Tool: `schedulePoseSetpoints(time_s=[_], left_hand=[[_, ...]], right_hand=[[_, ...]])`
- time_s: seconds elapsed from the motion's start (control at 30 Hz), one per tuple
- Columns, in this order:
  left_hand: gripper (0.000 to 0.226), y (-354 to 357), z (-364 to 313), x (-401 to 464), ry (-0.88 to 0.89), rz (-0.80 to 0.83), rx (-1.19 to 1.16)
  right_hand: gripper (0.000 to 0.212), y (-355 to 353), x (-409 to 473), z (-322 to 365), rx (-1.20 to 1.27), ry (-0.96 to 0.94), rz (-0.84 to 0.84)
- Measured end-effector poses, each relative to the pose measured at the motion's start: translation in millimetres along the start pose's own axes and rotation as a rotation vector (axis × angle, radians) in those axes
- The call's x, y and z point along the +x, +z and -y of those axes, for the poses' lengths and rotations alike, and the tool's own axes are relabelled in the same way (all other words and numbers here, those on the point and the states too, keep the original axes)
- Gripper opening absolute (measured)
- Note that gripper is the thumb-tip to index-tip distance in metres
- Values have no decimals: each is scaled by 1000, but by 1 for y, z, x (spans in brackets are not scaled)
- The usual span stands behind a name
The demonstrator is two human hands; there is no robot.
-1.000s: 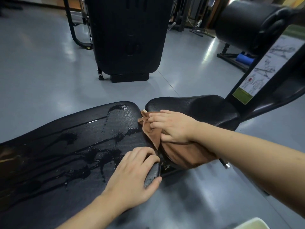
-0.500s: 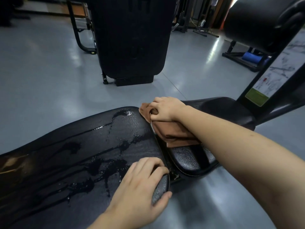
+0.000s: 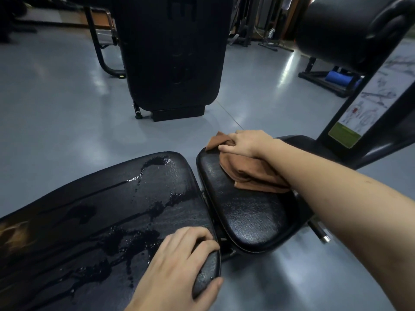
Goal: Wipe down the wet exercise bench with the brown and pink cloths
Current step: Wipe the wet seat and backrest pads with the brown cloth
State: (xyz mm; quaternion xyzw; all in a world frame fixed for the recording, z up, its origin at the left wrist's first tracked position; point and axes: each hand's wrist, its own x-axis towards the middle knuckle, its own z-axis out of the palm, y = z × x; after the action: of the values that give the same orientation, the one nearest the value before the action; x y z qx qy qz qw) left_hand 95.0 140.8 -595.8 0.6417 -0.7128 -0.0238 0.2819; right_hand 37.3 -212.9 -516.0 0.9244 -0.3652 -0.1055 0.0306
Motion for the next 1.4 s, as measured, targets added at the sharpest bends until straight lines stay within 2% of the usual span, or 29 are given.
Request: schedulePoseSetpoints(time_s=[0.3,0.43,0.6,0.8,1.07,1.4], left_hand=[[47,6,5,0,36,-43,26],[46,7,5,0,43,-56,31],[46,8,5,1,44,-56,39],[47,10,5,3,55,-53,27],[46,8,4,3,52,-48,19],[45,8,5,3,67,-60,36]], right_hand=[[66,-4,-23,-76,-50,108,21],[66,-5,-39,-111,-72,206,-23],[68,1,-46,-120,-52,236,-47],[70,-2,-40,-96,-84,206,-25],[69,3,-7,-3,-70,21,-28],[72,8,9,65,-146,-212,-31]])
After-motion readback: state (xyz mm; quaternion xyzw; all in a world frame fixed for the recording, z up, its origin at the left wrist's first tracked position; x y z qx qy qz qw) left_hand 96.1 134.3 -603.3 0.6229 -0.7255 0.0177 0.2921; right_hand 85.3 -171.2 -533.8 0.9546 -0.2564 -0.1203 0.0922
